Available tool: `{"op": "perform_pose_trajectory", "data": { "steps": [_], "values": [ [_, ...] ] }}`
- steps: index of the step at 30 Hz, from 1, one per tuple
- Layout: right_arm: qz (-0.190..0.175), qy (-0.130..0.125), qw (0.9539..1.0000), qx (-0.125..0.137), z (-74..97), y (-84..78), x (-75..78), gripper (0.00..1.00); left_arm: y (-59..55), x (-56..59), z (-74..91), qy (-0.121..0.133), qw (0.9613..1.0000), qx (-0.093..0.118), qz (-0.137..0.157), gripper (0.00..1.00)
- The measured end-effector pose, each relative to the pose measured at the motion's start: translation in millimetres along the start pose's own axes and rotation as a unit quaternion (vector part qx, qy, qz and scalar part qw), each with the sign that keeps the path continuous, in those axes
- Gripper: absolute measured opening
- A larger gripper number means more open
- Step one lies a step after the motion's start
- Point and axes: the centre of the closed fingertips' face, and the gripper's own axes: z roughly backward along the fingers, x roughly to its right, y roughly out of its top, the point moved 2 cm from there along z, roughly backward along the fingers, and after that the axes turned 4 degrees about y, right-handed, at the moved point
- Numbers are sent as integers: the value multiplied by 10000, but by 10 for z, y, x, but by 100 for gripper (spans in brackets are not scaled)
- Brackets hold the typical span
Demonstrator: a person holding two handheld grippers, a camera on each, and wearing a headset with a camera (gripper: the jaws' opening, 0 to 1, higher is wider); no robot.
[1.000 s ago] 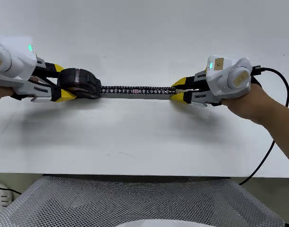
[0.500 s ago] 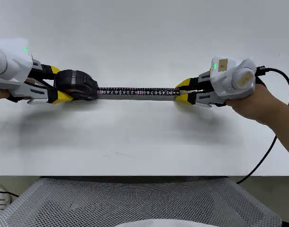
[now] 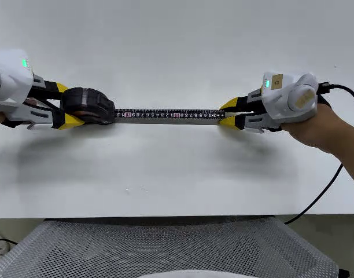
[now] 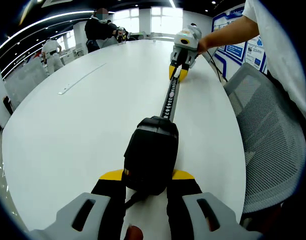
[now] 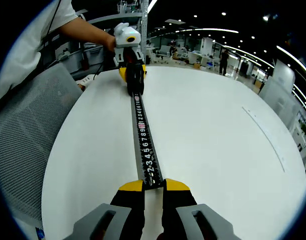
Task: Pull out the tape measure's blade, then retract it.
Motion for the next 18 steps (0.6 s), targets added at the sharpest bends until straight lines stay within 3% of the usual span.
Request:
{"op": "perform_pose_trajectory", "data": {
  "steps": [18],
  "values": [
    [-58, -43, 9998, -190, 128, -148, 19, 8, 22, 10, -2, 12, 10000, 6, -3, 26]
  ]
}}
